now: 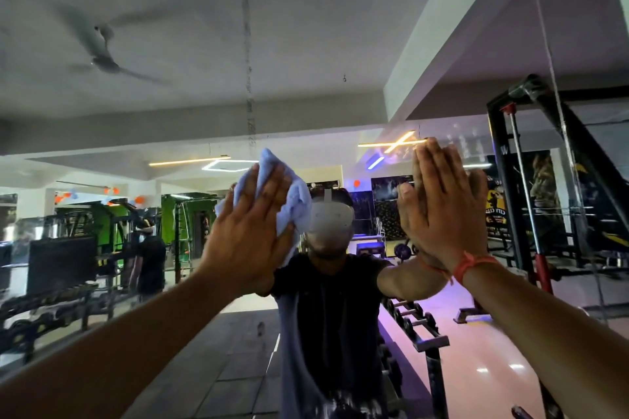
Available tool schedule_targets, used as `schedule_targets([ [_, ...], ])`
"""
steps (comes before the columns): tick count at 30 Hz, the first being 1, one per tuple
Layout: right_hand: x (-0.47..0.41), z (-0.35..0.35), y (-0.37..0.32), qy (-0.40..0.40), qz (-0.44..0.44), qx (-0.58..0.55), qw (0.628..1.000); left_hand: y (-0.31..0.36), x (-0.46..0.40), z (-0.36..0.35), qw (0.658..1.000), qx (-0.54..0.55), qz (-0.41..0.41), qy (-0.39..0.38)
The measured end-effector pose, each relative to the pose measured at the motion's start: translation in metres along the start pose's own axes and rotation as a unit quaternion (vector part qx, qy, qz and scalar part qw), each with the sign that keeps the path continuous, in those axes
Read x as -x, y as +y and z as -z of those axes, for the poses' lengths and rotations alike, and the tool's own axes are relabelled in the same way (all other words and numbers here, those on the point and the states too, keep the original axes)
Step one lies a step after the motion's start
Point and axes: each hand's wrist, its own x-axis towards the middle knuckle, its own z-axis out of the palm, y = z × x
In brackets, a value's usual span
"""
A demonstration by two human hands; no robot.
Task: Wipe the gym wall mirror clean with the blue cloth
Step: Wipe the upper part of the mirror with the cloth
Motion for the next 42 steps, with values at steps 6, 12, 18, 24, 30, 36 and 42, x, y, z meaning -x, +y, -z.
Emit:
schedule_targets([
  [6,0.0,0.0,0.0,0.004,-0.001,-0.001,1.0,-0.018,0.018,-0.01,0.954,-0.096,-0.284,-0.017],
  [12,-0.001,0.002,-0.001,-0.002,-0.002,0.001,1.0,0.001,0.007,-0.005,0.998,-0.011,-0.05,0.046],
  [18,0.001,0.001,-0.002,0.004,-0.005,0.002,1.0,-0.031,0.007,-0.001,0.943,-0.104,-0.316,-0.037],
  [24,0.0,0.001,-0.002,0.001,-0.004,0.007,1.0,-0.005,-0.012,0.008,0.995,0.064,0.081,0.011],
  [30,0.0,0.001,-0.002,0.011,-0.01,-0.004,1.0,0.01,-0.01,-0.006,0.924,-0.074,-0.372,-0.041],
  [36,0.0,-0.004,0.0,0.014,-0.009,-0.002,1.0,0.03,-0.06,0.0,0.991,0.008,-0.117,0.06],
  [42,0.001,-0.004,0.001,0.018,0.001,0.006,1.0,0.062,-0.057,-0.013,0.966,-0.009,-0.26,0.014],
])
